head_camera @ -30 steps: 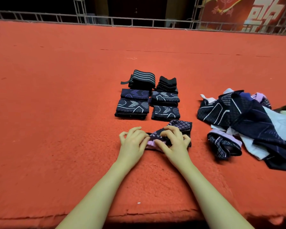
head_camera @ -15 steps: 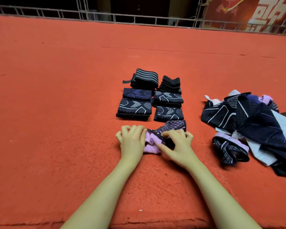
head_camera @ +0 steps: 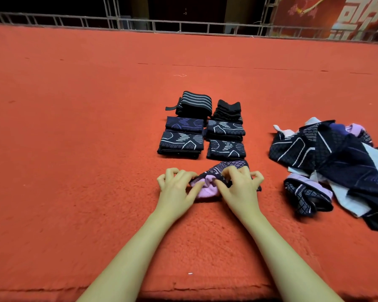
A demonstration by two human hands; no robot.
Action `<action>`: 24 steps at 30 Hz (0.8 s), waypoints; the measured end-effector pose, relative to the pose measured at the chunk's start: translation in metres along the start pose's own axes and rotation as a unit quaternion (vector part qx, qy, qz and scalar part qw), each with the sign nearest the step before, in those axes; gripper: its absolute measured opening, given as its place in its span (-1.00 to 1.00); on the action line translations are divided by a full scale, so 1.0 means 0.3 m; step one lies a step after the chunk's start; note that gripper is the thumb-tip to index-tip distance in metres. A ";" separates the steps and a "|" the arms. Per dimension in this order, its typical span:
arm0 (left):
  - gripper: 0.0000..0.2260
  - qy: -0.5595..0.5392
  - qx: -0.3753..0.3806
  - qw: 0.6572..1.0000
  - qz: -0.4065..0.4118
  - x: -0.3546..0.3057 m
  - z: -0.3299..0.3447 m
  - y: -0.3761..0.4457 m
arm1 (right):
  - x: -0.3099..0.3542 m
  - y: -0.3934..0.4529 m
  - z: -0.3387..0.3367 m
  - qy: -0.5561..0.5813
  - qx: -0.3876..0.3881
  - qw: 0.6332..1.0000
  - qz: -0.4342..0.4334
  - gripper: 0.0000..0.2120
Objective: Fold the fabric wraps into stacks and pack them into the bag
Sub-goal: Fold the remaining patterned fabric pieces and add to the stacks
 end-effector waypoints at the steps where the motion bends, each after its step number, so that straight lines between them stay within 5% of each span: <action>1: -0.69 0.004 0.010 1.000 0.006 0.000 -0.002 0.000 | 0.005 0.005 0.004 -0.008 0.002 1.000 0.015 -0.88; 8: -0.37 -0.028 0.070 0.997 0.032 0.009 -0.024 -0.013 | 0.026 0.069 -0.001 -0.058 0.099 0.989 0.096 -0.91; 15: -0.65 0.040 -0.004 0.998 0.049 0.004 -0.003 0.006 | -0.024 0.008 -0.068 0.031 0.149 0.988 -0.039 -0.60; 20: -0.73 0.020 -0.059 0.998 -0.033 -0.038 -0.015 0.028 | -0.017 -0.027 -0.047 0.030 0.051 0.997 -0.041 -0.85; 24: -0.77 0.066 -0.014 0.996 -0.058 -0.012 -0.028 0.030 | -0.013 -0.030 -0.033 0.027 0.045 0.997 -0.053 -0.78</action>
Point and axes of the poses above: each hand's wrist, its own y-axis towards the middle knuckle, its own z-axis out of the palm, x = y × z, the point moved 1 cm from there along y, towards the middle knuckle, and after that the axes turned 6 degrees about z, right-handed, at the moved point
